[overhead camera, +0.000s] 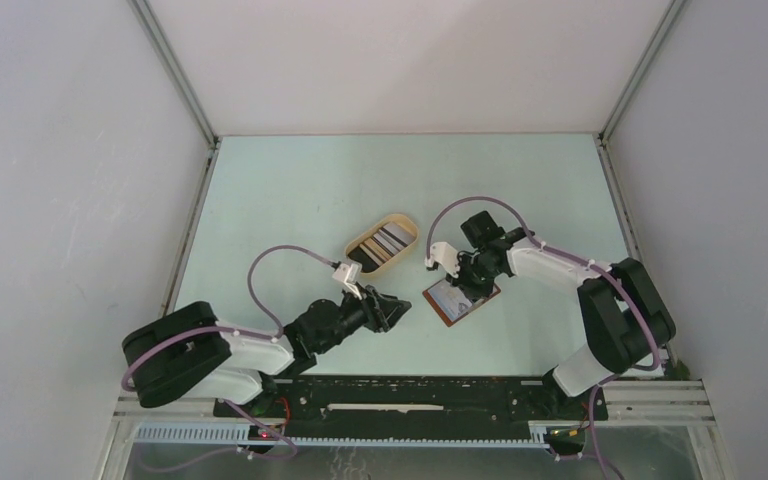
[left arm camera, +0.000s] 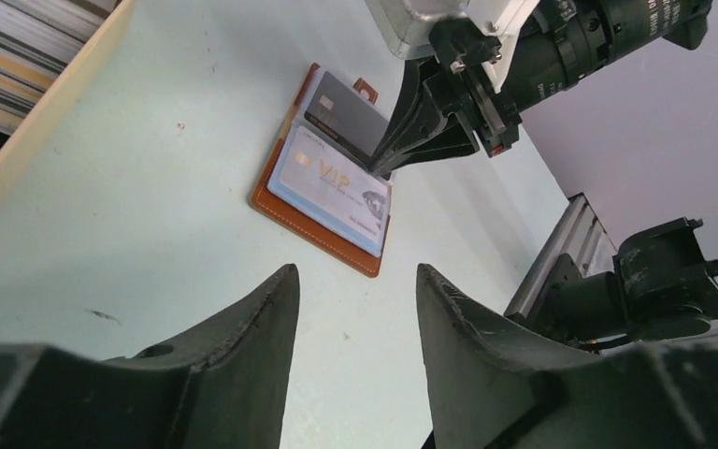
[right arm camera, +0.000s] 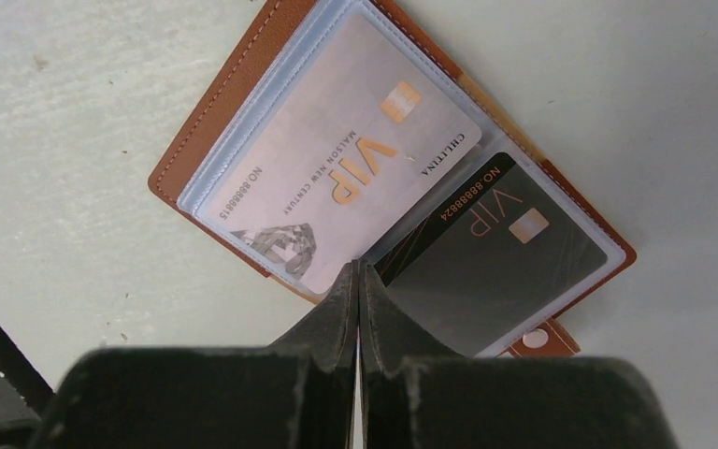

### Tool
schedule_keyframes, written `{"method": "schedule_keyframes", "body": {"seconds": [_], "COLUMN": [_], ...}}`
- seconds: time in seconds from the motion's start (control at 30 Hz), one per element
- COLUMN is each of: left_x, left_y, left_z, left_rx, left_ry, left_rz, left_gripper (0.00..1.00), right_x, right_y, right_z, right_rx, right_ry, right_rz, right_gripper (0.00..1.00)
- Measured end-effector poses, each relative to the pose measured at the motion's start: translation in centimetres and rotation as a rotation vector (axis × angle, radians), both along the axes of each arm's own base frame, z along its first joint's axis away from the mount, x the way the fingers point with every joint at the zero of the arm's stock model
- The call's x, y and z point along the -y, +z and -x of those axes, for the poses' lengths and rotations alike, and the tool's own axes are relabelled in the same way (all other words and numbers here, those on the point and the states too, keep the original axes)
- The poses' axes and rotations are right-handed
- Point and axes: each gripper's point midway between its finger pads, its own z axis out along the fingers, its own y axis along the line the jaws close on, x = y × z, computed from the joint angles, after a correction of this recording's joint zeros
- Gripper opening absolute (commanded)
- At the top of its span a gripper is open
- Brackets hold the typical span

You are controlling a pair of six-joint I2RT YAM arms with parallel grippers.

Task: Put the credit cards into the card holder
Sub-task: Insert the credit card into the card holder.

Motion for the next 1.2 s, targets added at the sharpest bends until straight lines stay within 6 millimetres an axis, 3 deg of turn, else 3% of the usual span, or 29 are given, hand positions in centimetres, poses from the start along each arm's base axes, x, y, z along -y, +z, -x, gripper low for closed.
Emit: {"method": "schedule_keyframes", "body": {"seconds": [0.4, 0.63, 0.7, 0.83, 1.0, 1.2], "left_x": [0.5, 0.7, 0.7, 0.3, -0.4, -1.2], "left_y": [-0.6, -0.4, -0.1, 1.5, 4.1, 6.5], "left_z": [-0.3, -0.4, -0.4, -0.2, 0.0, 0.0], "left_rx": [-0.024, -0.022, -0.016, 0.017, 0.107, 0.206], "left_ry": [0.006, 0.005, 0.004, 0.002, -0.004, -0.001], "left_rz": [0.006, 0.012, 0.018, 0.036, 0.034, 0.005], "left_gripper": [0.51, 0.52, 0.53, 0.54, 0.61, 0.76], "right_x": [-1.1, -1.8, -2.0, -2.1, -0.8, -0.4], "right_y": [-0.4, 0.8, 2.1, 7.0, 13.1, 16.3], "right_z": [0.5, 0.5, 0.5, 0.1, -0.6, 0.2], "right_rx": [-0.018, -0.020, 0.002, 0.095, 0.219, 0.280], "right_ry": [0.029, 0.015, 0.008, -0.009, -0.045, 0.002], "right_rz": [0.008, -0.030, -0.062, -0.203, -0.397, -0.521], "right_gripper": [0.03, 0.12, 0.15, 0.26, 0.45, 0.73]}}
